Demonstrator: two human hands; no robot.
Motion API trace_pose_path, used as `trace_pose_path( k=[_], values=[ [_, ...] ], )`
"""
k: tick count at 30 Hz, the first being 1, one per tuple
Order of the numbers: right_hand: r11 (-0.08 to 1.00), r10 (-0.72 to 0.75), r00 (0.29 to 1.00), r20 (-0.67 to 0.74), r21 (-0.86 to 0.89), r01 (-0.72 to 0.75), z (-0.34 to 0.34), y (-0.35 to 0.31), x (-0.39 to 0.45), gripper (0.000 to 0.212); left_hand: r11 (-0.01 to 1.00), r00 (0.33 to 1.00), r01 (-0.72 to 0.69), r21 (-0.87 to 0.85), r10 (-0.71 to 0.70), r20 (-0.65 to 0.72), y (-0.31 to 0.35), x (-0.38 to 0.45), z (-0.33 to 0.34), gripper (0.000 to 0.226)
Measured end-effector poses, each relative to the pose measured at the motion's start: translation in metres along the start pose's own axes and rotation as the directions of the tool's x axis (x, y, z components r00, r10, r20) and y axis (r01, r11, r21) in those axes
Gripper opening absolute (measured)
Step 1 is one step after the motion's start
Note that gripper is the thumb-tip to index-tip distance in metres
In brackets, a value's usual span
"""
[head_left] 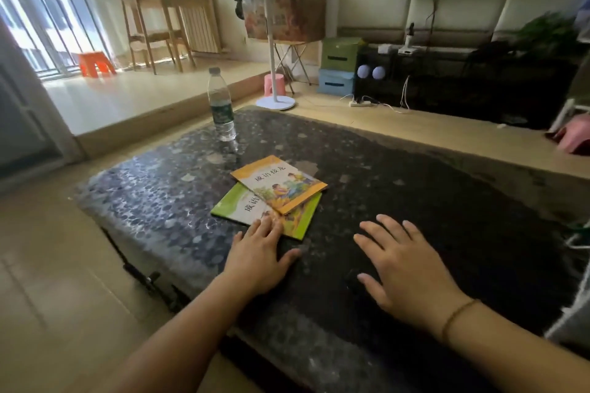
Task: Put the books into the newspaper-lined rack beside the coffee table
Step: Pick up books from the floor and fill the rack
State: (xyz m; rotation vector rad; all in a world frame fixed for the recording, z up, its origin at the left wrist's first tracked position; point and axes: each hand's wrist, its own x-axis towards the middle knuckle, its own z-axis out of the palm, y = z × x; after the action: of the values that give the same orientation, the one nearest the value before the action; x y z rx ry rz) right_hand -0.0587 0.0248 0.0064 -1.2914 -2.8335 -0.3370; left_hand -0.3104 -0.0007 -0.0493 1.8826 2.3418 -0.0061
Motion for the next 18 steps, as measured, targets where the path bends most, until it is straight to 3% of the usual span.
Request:
trace_pose_path(
  k=[2, 9, 15, 18],
  values=[
    [0.997, -0.017, 0.999, 0.044, 0.075, 0.014, 0.003, -0.016, 0.015, 0.068, 1.000, 0.999, -0.017, -0.005, 0.017, -0.036, 0.000, -0.004, -0.001, 0.082],
    [0.941, -0.014, 0.999, -0.049, 0.336, 0.029, 0.014, -0.054, 0.060, 0.066, 0.980, 0.977, -0.184, 0.072, 0.191, -0.096, -0.002, -0.056, -0.002, 0.073],
    [0.957, -0.063, 0.991, 0.118, 0.289, 0.026, 0.023, -0.065, 0.049, 0.078, 0.922, 0.902, -0.383, 0.055, 0.386, -0.190, -0.010, -0.103, 0.011, 0.065],
    [0.976, -0.113, 0.991, 0.074, 0.197, 0.097, 0.022, -0.065, 0.031, 0.069, 0.881, 0.843, -0.458, 0.120, 0.474, -0.254, -0.009, -0.112, 0.015, 0.061]
  ],
)
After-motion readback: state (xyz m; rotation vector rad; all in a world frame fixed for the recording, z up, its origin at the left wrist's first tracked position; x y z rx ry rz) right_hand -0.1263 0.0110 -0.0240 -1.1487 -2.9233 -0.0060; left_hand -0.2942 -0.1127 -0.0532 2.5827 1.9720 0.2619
